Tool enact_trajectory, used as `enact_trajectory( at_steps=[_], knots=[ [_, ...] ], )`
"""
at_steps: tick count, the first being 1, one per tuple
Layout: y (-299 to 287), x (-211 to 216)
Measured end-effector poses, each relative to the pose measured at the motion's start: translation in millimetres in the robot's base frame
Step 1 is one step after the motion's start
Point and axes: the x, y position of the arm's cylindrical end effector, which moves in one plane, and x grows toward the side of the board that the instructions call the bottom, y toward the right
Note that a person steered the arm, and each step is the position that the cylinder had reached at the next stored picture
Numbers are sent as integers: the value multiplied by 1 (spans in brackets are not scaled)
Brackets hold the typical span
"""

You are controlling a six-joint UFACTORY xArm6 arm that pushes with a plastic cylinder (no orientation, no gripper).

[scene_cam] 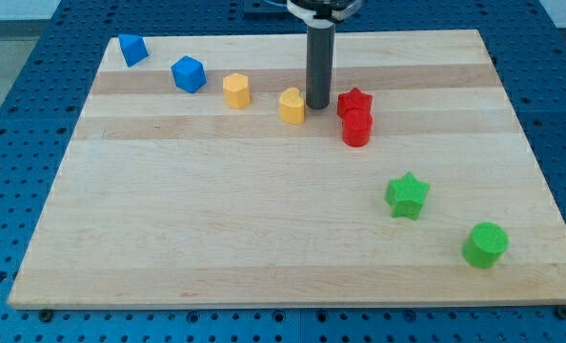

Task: Place yellow heart left diagonally towards yellow hexagon

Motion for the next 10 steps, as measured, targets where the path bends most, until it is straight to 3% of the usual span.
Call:
enact_trajectory(
  at_steps=[5,7,10],
  knots=[
    [-2,27],
    [10,-4],
    [-22,-5]
  ],
)
